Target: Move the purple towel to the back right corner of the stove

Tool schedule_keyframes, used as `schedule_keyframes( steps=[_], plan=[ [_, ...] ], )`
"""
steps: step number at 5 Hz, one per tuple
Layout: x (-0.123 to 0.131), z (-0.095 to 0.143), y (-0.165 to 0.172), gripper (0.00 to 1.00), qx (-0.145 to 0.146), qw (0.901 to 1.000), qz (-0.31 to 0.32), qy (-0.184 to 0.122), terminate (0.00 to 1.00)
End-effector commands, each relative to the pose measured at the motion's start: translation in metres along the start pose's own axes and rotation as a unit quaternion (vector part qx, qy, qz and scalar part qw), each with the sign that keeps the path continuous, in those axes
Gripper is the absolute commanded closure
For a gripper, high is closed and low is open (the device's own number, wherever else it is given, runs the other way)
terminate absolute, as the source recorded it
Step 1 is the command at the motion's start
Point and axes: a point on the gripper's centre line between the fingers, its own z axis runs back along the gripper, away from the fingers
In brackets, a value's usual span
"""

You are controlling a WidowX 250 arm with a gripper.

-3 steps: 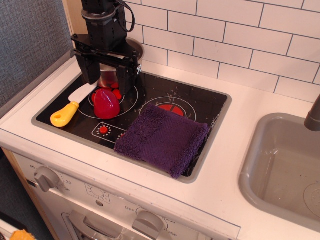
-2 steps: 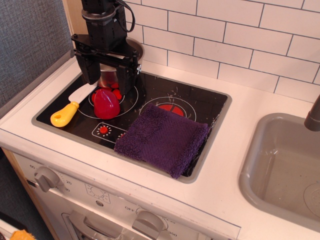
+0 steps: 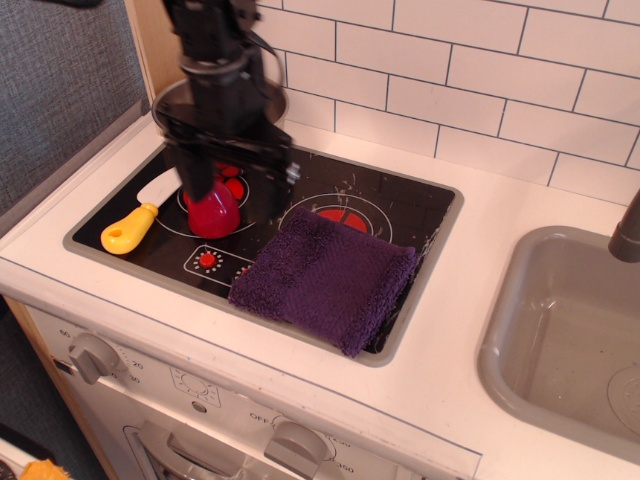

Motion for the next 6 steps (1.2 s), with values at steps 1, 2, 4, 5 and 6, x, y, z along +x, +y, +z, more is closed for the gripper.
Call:
schedule_keyframes(
  steps=[1, 2, 4, 5, 6],
  plan=[
    [-0.01, -0.006, -0.045, 0.0, 0.005, 0.9993, -0.036, -0.004, 0.0],
    [-0.009, -0.04, -0.044, 0.0, 0.01, 0.9998, -0.009, 0.016, 0.0],
    [0.0, -0.087, -0.047, 0.0, 0.038, 0.9991, 0.011, 0.018, 0.0],
    [0.028, -0.088, -0.047, 0.0, 0.026, 0.999, 0.032, 0.016, 0.0],
    [0.06, -0.084, -0.053, 0.0, 0.015, 0.9988, 0.047, 0.004, 0.0]
  ],
)
